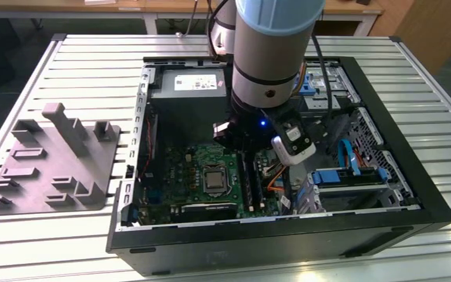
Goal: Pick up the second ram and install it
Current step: 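Insert the second ram into the second slot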
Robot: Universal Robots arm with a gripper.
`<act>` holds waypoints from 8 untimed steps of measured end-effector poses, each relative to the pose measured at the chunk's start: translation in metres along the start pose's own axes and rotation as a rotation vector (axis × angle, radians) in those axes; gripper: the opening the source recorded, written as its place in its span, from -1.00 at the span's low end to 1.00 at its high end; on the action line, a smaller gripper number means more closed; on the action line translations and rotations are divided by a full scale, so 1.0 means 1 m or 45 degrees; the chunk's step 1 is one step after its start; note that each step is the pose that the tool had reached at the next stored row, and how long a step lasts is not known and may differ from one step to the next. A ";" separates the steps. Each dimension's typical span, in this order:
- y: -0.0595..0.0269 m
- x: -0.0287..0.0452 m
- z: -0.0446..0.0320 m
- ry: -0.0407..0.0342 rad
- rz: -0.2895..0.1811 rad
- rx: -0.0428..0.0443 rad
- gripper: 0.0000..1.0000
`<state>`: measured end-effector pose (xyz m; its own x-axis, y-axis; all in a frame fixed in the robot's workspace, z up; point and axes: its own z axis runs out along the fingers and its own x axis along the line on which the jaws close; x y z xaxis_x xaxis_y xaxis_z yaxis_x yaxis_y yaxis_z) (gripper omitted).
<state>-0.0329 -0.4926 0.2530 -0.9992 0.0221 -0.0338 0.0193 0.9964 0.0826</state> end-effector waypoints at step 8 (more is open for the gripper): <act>0.0000 0.0000 0.0000 0.0000 0.000 0.000 -0.66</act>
<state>-0.0329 -0.4926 0.2530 -0.9992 0.0222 -0.0337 0.0193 0.9964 0.0823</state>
